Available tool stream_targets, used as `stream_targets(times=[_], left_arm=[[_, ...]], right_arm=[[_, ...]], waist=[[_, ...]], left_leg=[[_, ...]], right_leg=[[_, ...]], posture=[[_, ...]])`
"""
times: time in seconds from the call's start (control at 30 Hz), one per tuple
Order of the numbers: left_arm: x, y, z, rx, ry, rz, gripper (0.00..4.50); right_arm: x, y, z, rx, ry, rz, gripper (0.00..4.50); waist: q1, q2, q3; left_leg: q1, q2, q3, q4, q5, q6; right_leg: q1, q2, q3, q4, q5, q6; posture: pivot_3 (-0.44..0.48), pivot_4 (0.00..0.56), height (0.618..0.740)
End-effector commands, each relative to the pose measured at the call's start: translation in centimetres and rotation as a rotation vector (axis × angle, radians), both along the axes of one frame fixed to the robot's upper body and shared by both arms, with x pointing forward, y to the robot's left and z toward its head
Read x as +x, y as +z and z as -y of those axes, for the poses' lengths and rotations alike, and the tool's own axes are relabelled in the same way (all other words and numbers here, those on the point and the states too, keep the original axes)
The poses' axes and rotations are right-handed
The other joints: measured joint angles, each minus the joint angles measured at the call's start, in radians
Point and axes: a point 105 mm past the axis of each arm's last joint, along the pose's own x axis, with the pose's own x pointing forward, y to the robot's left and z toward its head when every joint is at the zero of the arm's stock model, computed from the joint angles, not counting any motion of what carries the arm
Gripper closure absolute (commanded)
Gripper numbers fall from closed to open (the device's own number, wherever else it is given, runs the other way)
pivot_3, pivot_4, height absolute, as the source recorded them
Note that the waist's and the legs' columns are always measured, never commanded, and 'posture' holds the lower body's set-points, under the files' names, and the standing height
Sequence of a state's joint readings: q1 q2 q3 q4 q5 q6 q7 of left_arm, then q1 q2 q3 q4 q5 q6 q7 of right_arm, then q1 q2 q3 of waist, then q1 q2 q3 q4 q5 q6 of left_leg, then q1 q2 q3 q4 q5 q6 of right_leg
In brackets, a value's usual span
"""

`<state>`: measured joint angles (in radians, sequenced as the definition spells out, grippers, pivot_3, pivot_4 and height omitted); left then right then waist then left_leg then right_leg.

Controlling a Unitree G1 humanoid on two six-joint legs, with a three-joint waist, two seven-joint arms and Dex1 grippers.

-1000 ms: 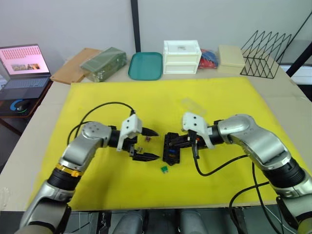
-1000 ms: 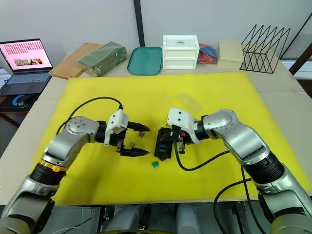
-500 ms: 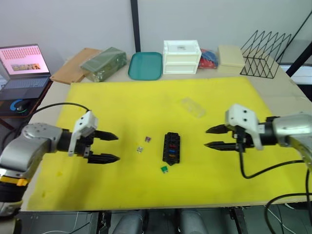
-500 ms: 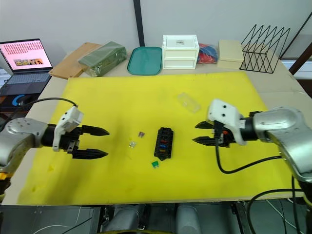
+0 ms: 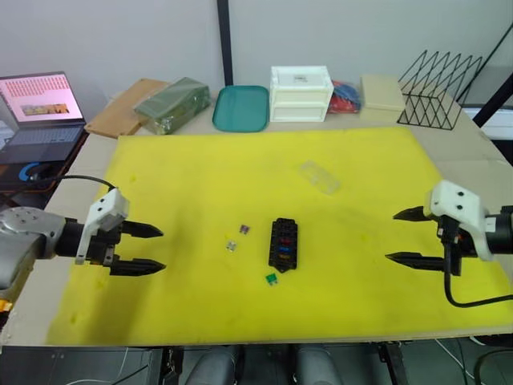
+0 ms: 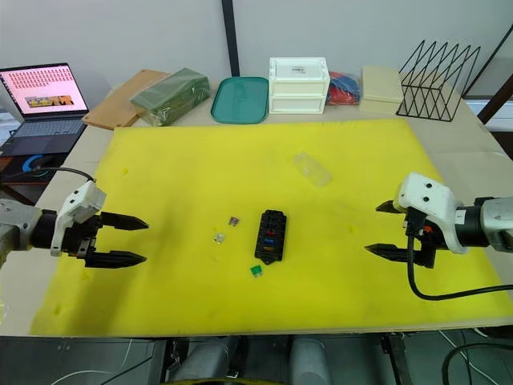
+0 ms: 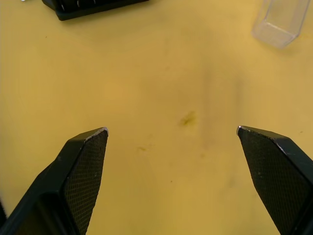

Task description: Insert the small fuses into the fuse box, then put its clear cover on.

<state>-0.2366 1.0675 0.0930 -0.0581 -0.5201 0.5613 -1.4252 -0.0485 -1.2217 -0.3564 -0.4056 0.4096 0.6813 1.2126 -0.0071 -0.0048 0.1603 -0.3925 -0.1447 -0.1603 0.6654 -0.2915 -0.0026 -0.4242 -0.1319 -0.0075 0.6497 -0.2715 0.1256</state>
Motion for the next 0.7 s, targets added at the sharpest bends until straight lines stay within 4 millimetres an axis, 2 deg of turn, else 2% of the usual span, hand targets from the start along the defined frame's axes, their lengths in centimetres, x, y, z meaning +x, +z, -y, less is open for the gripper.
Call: stream_targets(times=[0.03, 0.2, 0.4, 0.5, 0.6, 0.7], left_arm=[[0.0, 1.0, 1.7, -0.057, -0.036, 0.008, 0.0], [-0.1, 0.6, 4.6, -0.187, -0.025, -0.178, 0.0], [-0.2, -0.1, 6.4, -0.316, 0.031, -0.458, 0.0], [0.7, -0.2, 7.1, -0.403, 0.099, -0.581, 0.59], [1.1, -0.9, 7.8, -0.437, 0.131, -0.682, 1.6], [1.3, -1.4, 8.1, -0.43, 0.155, -0.725, 1.6]], right_arm=[[0.4, 1.5, -1.8, 0.011, 0.057, 0.068, 0.02], [0.4, 2.9, -6.3, 0.094, 0.2, 0.112, 0.02], [-0.1, 3.4, -10.4, 0.138, 0.348, 0.122, 0.02], [-0.1, 3.3, -11.4, 0.142, 0.381, 0.115, 0.0], [0.1, 3.2, -12.1, 0.147, 0.395, 0.12, 0.0], [0.1, 3.0, -12.6, 0.15, 0.401, 0.118, 0.0]], waist=[[-0.002, 0.0, 0.0], [-0.004, 0.0, 0.0], [-0.003, 0.0, 0.0], [0.0, -0.001, 0.0], [-0.004, -0.001, 0.0], [-0.005, -0.001, 0.0]], left_leg=[[0.0, 0.0, 0.0, 0.0, 0.0, 0.0], [0.0, 0.0, 0.0, 0.0, 0.0, 0.0], [0.0, 0.0, 0.0, 0.0, 0.0, 0.0], [0.0, 0.0, -0.001, 0.001, 0.0, 0.0], [-0.001, -0.001, -0.001, 0.002, 0.0, 0.0], [-0.001, 0.0, -0.001, 0.001, 0.0, 0.0]], right_leg=[[0.0, 0.0, 0.0, 0.0, 0.0, 0.0], [0.0, 0.0, 0.0, 0.0, 0.0, 0.0], [0.0, 0.0, 0.0, 0.0, 0.0, 0.0], [0.0, 0.0, 0.0, 0.0, 0.0, 0.0], [0.0, 0.0, 0.0, 0.001, 0.0, 0.0], [-0.001, 0.0, 0.0, 0.001, 0.0, 0.0]], posture=[[0.0, 0.15, 0.74], [0.0, 0.15, 0.74], [0.0, 0.15, 0.74], [0.0, 0.15, 0.74], [0.0, 0.15, 0.74], [0.0, 0.15, 0.74]])
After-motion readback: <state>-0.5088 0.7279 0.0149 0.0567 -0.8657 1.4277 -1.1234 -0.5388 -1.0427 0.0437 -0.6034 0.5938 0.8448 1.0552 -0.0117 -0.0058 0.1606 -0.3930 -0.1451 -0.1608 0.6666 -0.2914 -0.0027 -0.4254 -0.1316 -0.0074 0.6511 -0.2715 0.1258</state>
